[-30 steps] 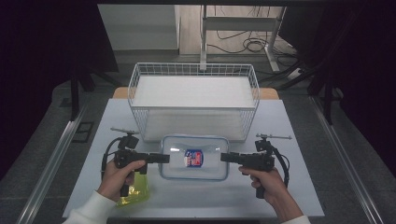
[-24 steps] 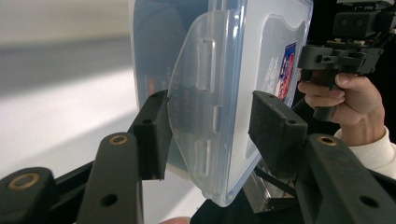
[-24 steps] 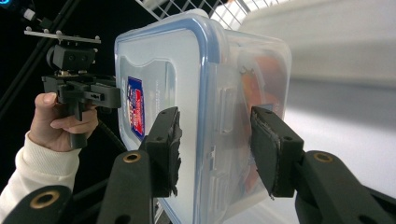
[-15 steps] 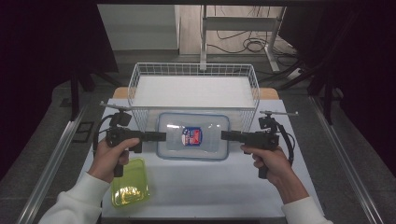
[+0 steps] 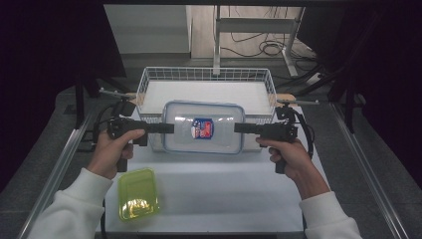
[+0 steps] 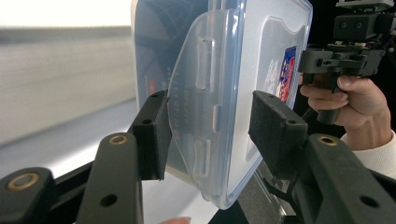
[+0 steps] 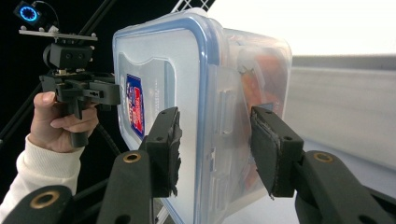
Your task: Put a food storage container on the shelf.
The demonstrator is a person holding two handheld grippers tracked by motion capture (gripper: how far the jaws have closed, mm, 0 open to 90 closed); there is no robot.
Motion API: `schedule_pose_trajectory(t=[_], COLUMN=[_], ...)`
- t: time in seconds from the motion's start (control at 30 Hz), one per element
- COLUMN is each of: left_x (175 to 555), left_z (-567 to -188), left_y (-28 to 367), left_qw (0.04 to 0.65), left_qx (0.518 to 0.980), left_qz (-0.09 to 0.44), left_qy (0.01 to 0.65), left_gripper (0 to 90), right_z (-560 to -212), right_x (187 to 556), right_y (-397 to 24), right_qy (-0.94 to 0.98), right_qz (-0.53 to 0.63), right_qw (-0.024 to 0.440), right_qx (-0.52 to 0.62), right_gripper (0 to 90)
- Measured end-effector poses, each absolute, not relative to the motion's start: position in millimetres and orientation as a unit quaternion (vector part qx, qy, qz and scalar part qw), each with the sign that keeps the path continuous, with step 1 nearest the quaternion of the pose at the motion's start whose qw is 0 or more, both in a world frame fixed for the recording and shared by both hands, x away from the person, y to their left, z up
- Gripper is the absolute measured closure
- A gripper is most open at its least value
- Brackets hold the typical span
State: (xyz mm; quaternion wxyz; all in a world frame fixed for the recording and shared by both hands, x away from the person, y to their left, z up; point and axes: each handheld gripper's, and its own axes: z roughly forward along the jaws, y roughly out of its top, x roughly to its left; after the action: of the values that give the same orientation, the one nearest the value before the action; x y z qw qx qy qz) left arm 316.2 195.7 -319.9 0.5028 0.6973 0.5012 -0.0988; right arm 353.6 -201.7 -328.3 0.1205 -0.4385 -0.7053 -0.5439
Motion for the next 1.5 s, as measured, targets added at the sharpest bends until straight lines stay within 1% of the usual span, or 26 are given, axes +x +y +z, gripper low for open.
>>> schedule_pose_trajectory(t=[0.4,0.8,0.93,1.13,1.3,1.5], left_x=[346.8,399.8,414.9,431.6,440.5,444.8], left_z=[-302.3,-297.3,-297.1,-306.5,-314.4,-317.3], left_y=[198.5,200.5,200.5,200.8,202.0,202.6], left_qw=[0.510,0.513,0.512,0.512,0.514,0.522], left_qx=[0.694,0.689,0.689,0.683,0.679,0.669], left_qz=[-0.100,-0.113,-0.114,-0.125,-0.135,-0.134], left_qy=[0.498,0.500,0.500,0.505,0.507,0.511], left_gripper=[49.5,49.4,49.4,49.4,49.4,49.3], right_z=[-303.7,-287.2,-286.4,-291.3,-293.8,-296.9], right_x=[381.4,431.8,446.6,462.7,471.4,478.3], right_y=[-199.0,-197.1,-196.9,-195.9,-194.8,-194.1], right_qy=[-0.706,-0.702,-0.700,-0.696,-0.697,-0.686], right_qz=[-0.543,-0.537,-0.535,-0.531,-0.521,-0.523], right_qw=[0.115,0.110,0.111,0.110,0.111,0.116], right_qx=[-0.440,-0.455,-0.460,-0.471,-0.480,-0.493], right_gripper=[53.7,53.6,53.5,53.2,53.1,52.4])
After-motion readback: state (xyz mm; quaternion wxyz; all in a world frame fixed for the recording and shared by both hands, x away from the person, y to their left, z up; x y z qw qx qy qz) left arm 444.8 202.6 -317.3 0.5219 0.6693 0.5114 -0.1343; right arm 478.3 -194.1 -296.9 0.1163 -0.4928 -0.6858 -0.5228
